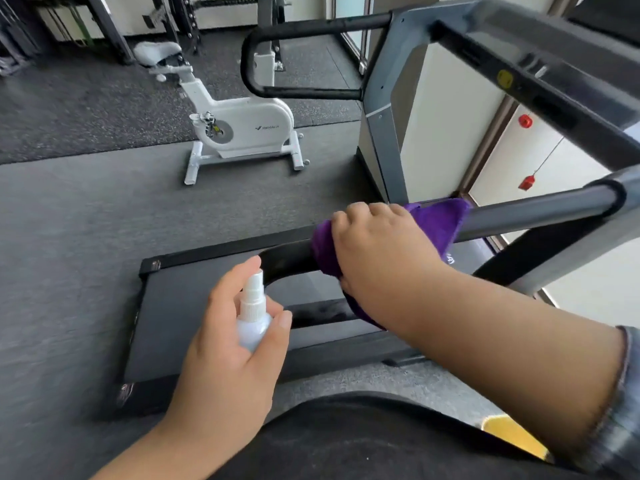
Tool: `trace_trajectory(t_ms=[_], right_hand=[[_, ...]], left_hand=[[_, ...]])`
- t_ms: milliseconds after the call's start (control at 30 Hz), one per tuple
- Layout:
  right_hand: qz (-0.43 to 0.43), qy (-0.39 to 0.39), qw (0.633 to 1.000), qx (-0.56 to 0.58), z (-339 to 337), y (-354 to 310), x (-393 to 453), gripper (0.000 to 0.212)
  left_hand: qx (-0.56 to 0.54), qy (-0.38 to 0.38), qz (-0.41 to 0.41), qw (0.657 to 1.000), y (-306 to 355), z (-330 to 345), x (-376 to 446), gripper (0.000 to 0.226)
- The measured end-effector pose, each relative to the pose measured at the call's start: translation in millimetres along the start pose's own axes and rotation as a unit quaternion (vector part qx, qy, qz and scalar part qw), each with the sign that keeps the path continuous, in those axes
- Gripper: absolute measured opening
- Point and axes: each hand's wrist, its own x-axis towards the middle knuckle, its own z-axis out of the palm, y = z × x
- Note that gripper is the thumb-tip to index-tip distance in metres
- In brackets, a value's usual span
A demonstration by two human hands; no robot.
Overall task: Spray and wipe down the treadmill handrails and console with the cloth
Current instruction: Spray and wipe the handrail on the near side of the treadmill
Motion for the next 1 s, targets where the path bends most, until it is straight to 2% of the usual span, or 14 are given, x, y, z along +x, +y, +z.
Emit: trace_trajectory(t_ms=[133,233,433,600,700,767,867,1000], right_hand=[[-0.093,0.039,0.994,0.049,-1,-40,19,0.030],[-0.143,0.030,0.987,0.060,3,-48,31,0.037],[-0.245,-0.007,0.969,0.029,4,-23,24,0.047],[-0.270,0.026,0.962,0.027,5,3,10,0.051],[-0.228,0.062,0.971,0.046,20,39,-6,0.056],[-0.171,0.078,0.980,0.068,32,69,-16,0.068],[-0.082,0.035,0.994,0.060,35,117,-36,0.082],[0.007,0.001,0.999,0.051,27,182,-62,0.084]], left_hand=[[-0.033,0.020,0.031,0.999,9,15,4,0.059],[-0.052,0.034,0.051,0.997,14,24,5,0.060],[-0.051,0.011,0.115,0.992,27,50,3,0.059],[-0.046,-0.021,0.143,0.988,35,61,5,0.053],[-0.013,-0.037,0.144,0.989,41,72,-1,0.060],[0.009,-0.044,0.144,0.989,48,79,-5,0.063],[0.026,-0.053,0.127,0.990,58,88,-6,0.060],[0.037,-0.075,0.075,0.994,69,107,-5,0.054]])
